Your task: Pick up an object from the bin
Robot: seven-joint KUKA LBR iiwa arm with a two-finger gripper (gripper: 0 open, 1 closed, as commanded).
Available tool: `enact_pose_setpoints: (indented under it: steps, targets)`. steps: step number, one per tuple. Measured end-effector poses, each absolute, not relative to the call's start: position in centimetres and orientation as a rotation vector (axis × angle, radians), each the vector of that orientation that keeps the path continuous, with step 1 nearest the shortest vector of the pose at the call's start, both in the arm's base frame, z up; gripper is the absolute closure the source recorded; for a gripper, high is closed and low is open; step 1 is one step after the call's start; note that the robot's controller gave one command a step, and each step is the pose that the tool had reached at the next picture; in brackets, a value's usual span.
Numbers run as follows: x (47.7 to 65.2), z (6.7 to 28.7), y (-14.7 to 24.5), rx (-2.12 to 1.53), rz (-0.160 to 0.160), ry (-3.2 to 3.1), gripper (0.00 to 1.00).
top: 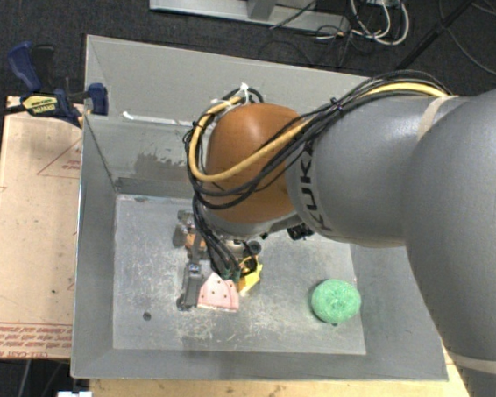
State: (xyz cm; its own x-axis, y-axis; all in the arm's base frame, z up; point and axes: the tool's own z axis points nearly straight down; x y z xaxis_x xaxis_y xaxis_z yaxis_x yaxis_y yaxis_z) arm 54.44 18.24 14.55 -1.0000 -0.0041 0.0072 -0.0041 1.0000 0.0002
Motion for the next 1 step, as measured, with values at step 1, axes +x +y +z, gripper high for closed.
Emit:
enact_pose_setpoints:
  steps: [1]
  targets:
    - [54.64, 15.00, 18.16, 0.001, -0.002, -3.142, 0.00]
